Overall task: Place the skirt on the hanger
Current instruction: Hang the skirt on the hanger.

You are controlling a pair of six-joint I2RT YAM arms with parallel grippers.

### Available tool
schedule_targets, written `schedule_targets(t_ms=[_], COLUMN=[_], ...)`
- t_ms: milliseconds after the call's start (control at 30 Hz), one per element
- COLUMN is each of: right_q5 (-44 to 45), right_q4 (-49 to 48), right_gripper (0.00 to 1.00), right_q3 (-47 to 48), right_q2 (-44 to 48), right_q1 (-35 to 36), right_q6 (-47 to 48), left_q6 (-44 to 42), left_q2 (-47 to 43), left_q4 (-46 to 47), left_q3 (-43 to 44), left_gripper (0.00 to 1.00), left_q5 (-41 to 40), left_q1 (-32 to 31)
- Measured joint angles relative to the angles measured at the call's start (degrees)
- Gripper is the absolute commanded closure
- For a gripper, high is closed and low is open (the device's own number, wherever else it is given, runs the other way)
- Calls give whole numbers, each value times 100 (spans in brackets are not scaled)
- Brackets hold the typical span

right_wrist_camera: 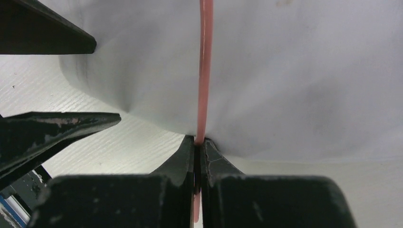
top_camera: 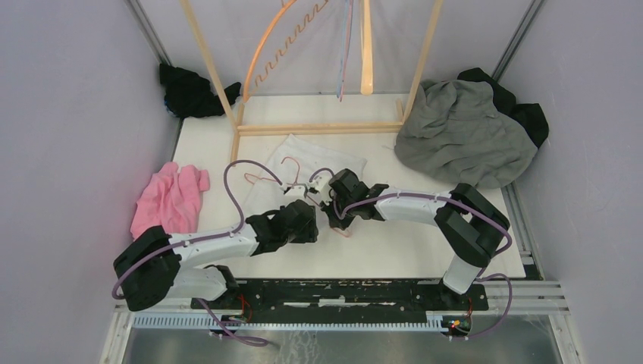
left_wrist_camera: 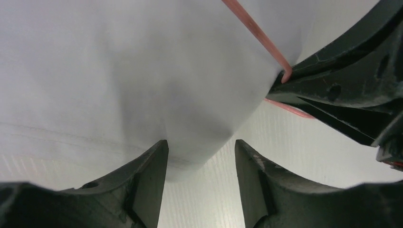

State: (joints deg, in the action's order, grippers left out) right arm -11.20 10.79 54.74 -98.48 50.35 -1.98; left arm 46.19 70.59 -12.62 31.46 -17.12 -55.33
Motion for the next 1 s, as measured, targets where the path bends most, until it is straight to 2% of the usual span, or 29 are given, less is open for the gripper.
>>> schedule_targets(t_ms=[100, 167, 233, 333, 400, 500, 600, 800, 1000], right_q5=[-46, -72, -81, -94, -125, -203, -271, -319, -372], right_q4=[4, 22, 50, 46, 44, 35, -37, -87, -87], right_gripper=[99, 99, 99, 99, 99, 99, 99, 99, 99], right_q3=[-24, -26, -37, -70, -76, -79, -79, -79, -79], right_q2=[4, 4, 4, 7, 15, 20, 35, 44, 48], right_q1=[-33, -57, -87, -127, -138, -151, -155, -175, -179], right_q6=[-61, -111, -146, -166, -164, -162, -166, -166, -184], left_q6=[-22, -28, -28, -33, -35, -46, -103, -256, -286], left_q2=[160, 315, 450, 551, 540, 459, 273, -175, 44], left_q4=[9, 57, 85, 109, 94, 15, -190, -378, -396], left_q3=[42, 109, 179, 234, 234, 234, 227, 72, -92], left_gripper=[62, 69, 74, 76, 72, 52, 44, 43, 43], left_q5=[-103, -208, -254, -284, -293, -273, -144, 162, 216], left_q1=[-4, -4, -4, -7, -11, -15, -15, -42, -107])
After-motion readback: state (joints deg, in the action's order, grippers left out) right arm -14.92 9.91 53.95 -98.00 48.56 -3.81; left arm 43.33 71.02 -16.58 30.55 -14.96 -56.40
